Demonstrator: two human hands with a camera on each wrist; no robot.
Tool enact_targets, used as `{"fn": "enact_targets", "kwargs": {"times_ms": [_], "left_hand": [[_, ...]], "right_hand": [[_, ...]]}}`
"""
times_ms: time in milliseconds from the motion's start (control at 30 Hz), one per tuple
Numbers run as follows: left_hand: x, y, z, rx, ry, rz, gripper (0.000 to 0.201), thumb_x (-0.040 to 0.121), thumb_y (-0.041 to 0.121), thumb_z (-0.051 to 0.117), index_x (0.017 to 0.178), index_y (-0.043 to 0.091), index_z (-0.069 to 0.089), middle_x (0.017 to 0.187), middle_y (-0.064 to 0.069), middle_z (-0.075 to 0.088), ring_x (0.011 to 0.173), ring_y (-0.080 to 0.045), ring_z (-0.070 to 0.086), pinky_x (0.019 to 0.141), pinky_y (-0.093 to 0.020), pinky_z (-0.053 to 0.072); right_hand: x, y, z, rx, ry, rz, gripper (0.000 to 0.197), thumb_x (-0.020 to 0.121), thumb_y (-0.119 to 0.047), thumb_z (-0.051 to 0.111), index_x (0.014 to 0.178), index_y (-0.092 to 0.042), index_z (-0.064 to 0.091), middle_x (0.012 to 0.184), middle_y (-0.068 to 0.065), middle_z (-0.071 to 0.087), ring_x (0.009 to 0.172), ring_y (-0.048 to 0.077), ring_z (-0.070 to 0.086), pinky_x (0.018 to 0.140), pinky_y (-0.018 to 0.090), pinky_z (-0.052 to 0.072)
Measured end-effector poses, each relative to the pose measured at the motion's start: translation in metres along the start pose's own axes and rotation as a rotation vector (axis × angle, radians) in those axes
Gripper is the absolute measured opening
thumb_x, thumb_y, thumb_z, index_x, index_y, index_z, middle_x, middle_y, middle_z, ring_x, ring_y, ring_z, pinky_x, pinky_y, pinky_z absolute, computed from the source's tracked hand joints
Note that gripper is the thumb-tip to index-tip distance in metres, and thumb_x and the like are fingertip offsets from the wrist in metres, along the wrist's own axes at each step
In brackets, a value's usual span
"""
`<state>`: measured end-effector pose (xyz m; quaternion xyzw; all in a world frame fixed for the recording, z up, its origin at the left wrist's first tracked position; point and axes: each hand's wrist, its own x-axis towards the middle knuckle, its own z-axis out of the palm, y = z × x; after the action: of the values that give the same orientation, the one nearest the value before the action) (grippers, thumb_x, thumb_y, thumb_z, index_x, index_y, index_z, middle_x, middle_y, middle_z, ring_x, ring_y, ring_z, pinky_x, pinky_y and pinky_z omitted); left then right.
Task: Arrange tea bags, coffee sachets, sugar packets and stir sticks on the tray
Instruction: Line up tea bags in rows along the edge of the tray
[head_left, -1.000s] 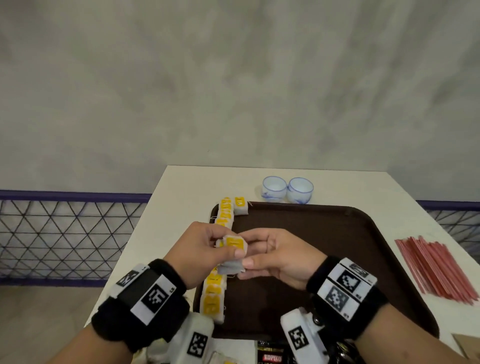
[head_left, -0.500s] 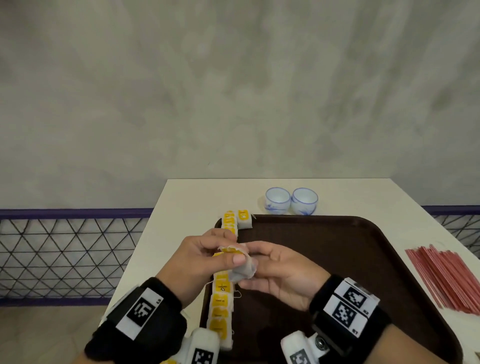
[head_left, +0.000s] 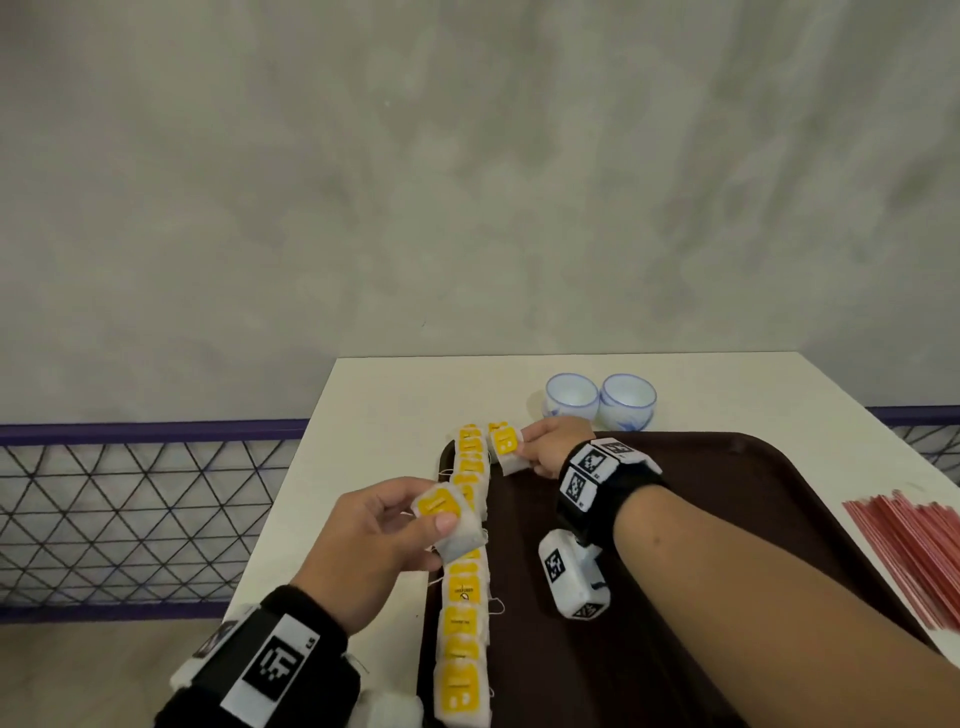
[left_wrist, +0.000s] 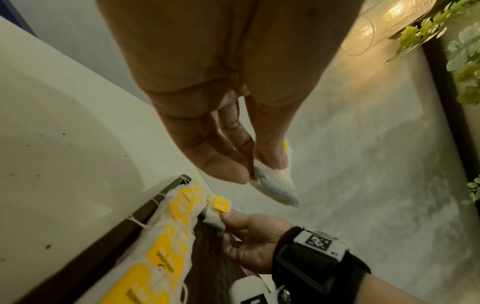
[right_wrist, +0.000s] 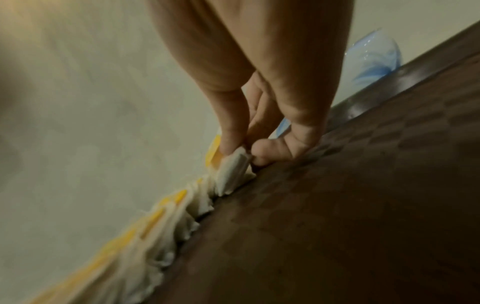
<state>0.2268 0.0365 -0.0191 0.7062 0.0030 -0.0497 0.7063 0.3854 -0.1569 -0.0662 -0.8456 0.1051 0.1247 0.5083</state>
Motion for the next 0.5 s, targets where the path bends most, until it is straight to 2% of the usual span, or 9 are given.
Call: {"fn": "enact_targets", "kwargs": {"times_ms": [33, 133, 200, 333, 400, 467, 500], "left_hand": [[0.0006, -0.0008, -0.0013, 0.007, 0.000, 0.001, 0.014, 0.081, 0.001, 0.065, 0.094, 0.005, 0.068, 0.079, -0.002, 0.073, 0.069, -0.014, 0.066, 0.056, -0.022, 0.055], [0.0019, -0.0014, -0.0031, 0.028, -0.002, 0.015, 0.012, 0.082, 0.002, 0.064, 0.092, 0.008, 0.068, 0.080, 0.001, 0.073, 0.067, -0.011, 0.067, 0.056, -0.021, 0.055], [0.0020, -0.0018, -0.0043, 0.050, -0.004, 0.031, 0.012, 0.082, 0.003, 0.064, 0.091, 0.008, 0.068, 0.080, 0.002, 0.073, 0.067, -0.010, 0.066, 0.055, -0.020, 0.054], [0.0024, -0.0035, -0.0041, 0.076, -0.008, 0.037, 0.011, 0.082, 0.005, 0.065, 0.092, 0.009, 0.068, 0.084, 0.001, 0.073, 0.068, -0.010, 0.066, 0.056, -0.019, 0.053], [0.0020, -0.0035, -0.0026, 0.077, -0.006, 0.040, 0.011, 0.082, 0.006, 0.066, 0.092, 0.010, 0.069, 0.085, -0.001, 0.073, 0.069, -0.011, 0.066, 0.056, -0.019, 0.053], [0.0021, -0.0037, -0.0010, 0.074, -0.002, 0.041, 0.012, 0.081, 0.007, 0.070, 0.092, 0.009, 0.069, 0.086, -0.007, 0.072, 0.070, -0.014, 0.065, 0.056, -0.020, 0.053], [0.0025, -0.0041, -0.0006, 0.076, 0.005, 0.040, 0.014, 0.079, 0.007, 0.072, 0.093, 0.009, 0.069, 0.085, -0.008, 0.072, 0.069, -0.014, 0.065, 0.056, -0.020, 0.053]], "right_hand": [[0.0037, 0.0001, 0.0015, -0.002, -0.006, 0.019, 0.026, 0.079, -0.005, 0.072, 0.066, -0.021, 0.057, 0.068, 0.000, 0.058, 0.070, 0.017, 0.059, 0.079, 0.032, 0.055], [0.0097, 0.0021, 0.0034, 0.051, -0.042, 0.048, 0.024, 0.081, -0.001, 0.068, 0.073, -0.020, 0.057, 0.080, 0.003, 0.061, 0.070, 0.015, 0.061, 0.063, 0.024, 0.055], [0.0109, 0.0020, 0.0046, 0.105, -0.043, 0.055, 0.022, 0.081, 0.002, 0.067, 0.075, -0.017, 0.056, 0.086, 0.007, 0.062, 0.071, 0.016, 0.063, 0.059, 0.022, 0.053], [0.0111, -0.0003, 0.0075, 0.122, -0.014, 0.041, 0.020, 0.080, 0.003, 0.066, 0.075, -0.014, 0.059, 0.082, 0.008, 0.063, 0.070, 0.018, 0.064, 0.061, 0.024, 0.056], [0.0094, -0.0010, 0.0070, 0.112, 0.007, 0.043, 0.014, 0.079, 0.002, 0.068, 0.086, -0.010, 0.065, 0.083, 0.009, 0.064, 0.070, 0.019, 0.065, 0.063, 0.028, 0.059], [0.0075, -0.0017, 0.0058, 0.052, 0.049, 0.048, 0.022, 0.078, 0.000, 0.069, 0.100, -0.005, 0.068, 0.085, 0.009, 0.065, 0.073, 0.021, 0.065, 0.069, 0.030, 0.060], [0.0042, -0.0037, 0.0051, -0.023, 0.099, 0.038, 0.021, 0.078, -0.001, 0.069, 0.099, -0.006, 0.069, 0.088, 0.009, 0.066, 0.078, 0.023, 0.066, 0.074, 0.033, 0.059]]}}
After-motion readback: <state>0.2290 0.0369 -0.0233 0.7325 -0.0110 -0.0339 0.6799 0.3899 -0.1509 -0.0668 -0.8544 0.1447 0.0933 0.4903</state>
